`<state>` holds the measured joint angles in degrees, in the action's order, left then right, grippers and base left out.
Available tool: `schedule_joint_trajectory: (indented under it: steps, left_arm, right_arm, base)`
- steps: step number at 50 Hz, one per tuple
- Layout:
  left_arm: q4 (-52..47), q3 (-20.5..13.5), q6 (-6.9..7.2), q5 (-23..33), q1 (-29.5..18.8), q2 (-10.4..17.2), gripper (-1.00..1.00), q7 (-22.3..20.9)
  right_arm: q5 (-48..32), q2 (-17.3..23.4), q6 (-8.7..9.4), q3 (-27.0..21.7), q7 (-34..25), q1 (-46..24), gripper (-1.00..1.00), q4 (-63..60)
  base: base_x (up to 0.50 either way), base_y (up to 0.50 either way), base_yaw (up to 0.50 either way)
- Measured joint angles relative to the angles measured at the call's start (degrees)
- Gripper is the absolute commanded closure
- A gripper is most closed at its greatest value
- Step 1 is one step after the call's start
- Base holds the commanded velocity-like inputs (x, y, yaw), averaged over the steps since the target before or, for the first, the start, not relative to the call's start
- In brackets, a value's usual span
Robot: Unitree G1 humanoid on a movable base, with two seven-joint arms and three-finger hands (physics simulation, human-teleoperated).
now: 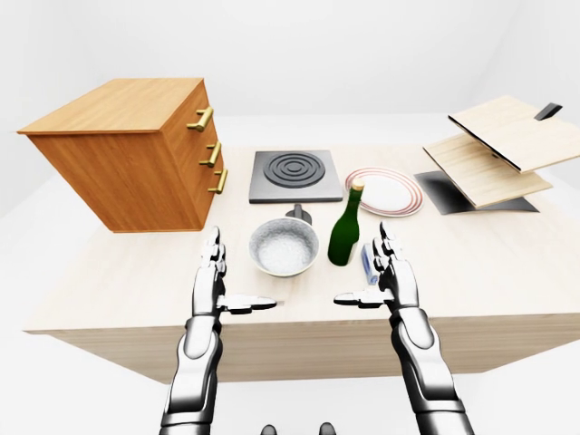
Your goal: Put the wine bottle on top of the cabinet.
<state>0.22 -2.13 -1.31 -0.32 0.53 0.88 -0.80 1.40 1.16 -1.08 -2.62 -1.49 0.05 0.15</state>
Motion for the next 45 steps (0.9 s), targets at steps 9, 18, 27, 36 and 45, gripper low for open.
schedule_joint_trajectory:
  steps: [9, 18, 27, 36, 45]
  left_arm:
    - [0.14, -0.04, -0.14, 0.03, -0.06, 0.06, -1.0, 0.06]
    - [-0.56, -0.14, -0.2, -0.48, 0.28, 0.02, -1.0, -0.19]
    - [-14.1, -4.23, 6.31, -4.29, 0.99, 1.47, -1.0, -1.03]
    - [-33.22, -17.49, 6.31, -12.12, -1.36, 5.89, -1.0, -0.66]
    - [-46.23, -35.34, 6.31, -25.33, -4.23, 14.32, -1.0, 1.99]
  right_arm:
    - [-0.14, -0.04, 0.1, 0.06, 0.05, 0.14, -1.0, -0.3]
    - [-0.2, -0.07, -0.05, 0.08, 0.04, 0.28, -1.0, -0.32]
    - [-0.04, -0.22, -0.24, 0.11, 0.02, 0.52, -1.0, -0.61]
    - [0.05, -0.24, -0.26, 0.14, 0.08, 0.9, -1.0, -1.1]
    - [-0.66, -0.22, 0.12, 0.45, 0.44, 1.08, -1.0, -1.41]
  base:
    - [0.0, 0.44, 0.0]
    - [0.0, 0.44, 0.0]
    - [0.0, 0.05, 0.0]
    - [0.0, 0.0, 0.0]
    - [0.0, 0.0, 0.0]
